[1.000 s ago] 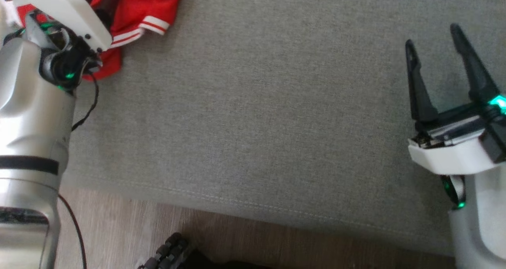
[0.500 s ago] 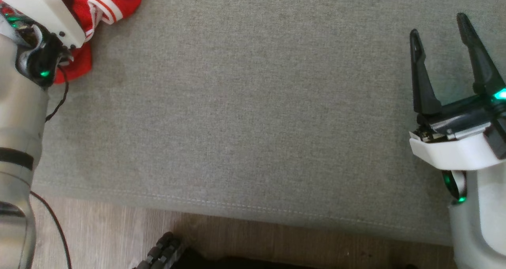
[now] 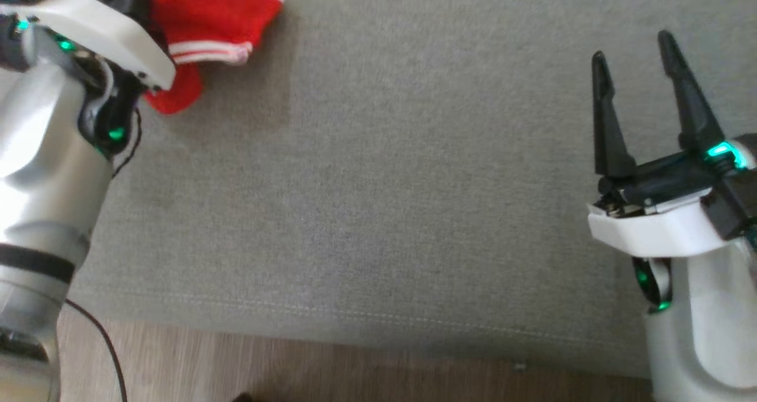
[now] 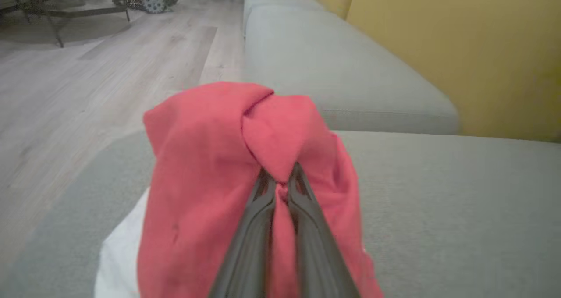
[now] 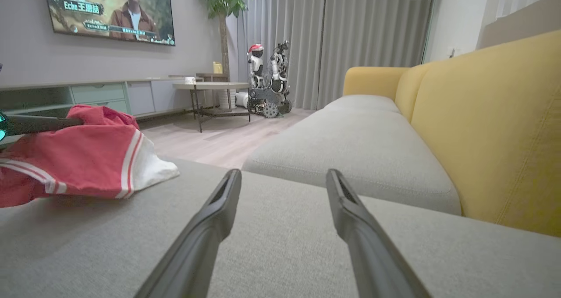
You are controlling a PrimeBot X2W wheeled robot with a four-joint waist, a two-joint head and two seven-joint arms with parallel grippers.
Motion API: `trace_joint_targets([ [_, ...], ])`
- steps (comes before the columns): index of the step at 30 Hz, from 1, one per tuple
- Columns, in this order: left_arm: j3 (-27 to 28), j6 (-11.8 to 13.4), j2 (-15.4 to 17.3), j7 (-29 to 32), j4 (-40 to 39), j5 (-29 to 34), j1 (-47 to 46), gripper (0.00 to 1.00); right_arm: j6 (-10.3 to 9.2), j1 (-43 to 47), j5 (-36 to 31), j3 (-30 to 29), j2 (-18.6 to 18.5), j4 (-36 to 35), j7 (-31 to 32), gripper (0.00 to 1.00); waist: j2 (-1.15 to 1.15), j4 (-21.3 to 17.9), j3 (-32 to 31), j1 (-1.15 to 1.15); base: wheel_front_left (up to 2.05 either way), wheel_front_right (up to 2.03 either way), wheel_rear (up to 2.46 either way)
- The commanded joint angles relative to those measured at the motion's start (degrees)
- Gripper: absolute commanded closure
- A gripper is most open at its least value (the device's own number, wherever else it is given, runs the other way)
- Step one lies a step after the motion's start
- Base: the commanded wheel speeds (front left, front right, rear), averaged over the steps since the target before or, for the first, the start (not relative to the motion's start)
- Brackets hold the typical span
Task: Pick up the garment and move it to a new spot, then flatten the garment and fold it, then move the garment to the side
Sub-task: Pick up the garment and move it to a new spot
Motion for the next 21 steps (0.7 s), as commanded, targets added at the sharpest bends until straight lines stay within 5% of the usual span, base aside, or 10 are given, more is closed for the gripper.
trace_joint_targets([
  [1,0.48,0.0,4.0,-0.63,-3.56,-0.87,-0.04,1.0,0.35,2.12,0.88,1.51,1.26,-1.57,-0.38,0.0,0.0,-2.05,-5.43,0.0,0.0,0.0,0.0],
  [11,-2.87,1.34,6.48,4.32,-20.25,-4.05,4.59,1.0,0.35,5.6,2.41,0.84,4.44,-3.58,-0.38,0.0,0.0,-10.88,-13.56,0.0,0.0,0.0,0.0],
  [21,-4.69,6.88,2.71,8.69,-31.63,-6.18,8.24,1.0,0.35,6.61,2.97,-0.13,5.38,-5.18,-0.38,0.0,0.0,-19.45,-12.88,0.0,0.0,0.0,0.0],
])
